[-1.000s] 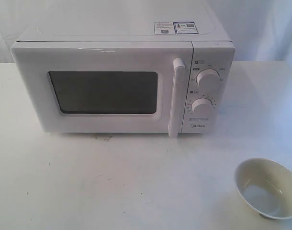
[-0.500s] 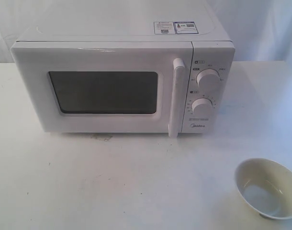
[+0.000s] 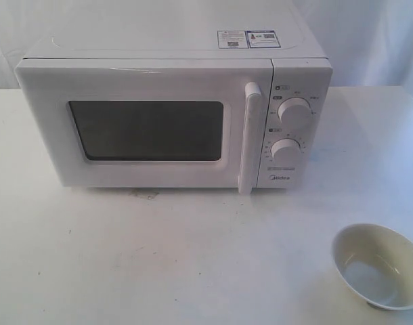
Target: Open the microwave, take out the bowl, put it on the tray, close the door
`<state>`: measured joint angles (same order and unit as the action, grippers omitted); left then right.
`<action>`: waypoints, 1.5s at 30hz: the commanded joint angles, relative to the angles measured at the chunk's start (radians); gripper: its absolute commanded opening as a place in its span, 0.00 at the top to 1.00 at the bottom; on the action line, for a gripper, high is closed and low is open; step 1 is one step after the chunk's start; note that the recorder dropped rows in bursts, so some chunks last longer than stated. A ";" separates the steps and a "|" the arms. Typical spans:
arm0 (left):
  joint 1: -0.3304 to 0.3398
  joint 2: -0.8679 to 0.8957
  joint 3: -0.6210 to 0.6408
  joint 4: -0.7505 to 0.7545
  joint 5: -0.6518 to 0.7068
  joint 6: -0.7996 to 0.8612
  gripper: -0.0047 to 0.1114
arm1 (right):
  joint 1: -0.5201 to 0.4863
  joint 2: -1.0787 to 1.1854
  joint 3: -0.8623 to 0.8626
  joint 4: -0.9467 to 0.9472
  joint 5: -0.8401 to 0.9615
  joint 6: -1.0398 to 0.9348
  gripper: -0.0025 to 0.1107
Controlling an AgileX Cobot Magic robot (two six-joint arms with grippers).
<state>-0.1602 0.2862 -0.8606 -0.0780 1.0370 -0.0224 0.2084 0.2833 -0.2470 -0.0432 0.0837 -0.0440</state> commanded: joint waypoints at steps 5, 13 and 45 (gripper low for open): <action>-0.004 -0.007 0.001 0.003 0.002 -0.001 0.96 | -0.009 -0.012 0.010 -0.002 0.014 -0.005 0.98; -0.004 -0.007 0.001 0.003 0.002 -0.001 0.96 | -0.200 -0.250 0.123 -0.001 0.051 -0.005 0.98; -0.004 -0.007 0.001 0.003 0.004 0.000 0.96 | -0.211 -0.283 0.247 0.005 0.251 0.052 0.98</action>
<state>-0.1602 0.2862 -0.8606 -0.0739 1.0370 -0.0224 0.0024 0.0054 -0.0059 -0.0390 0.3358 0.0000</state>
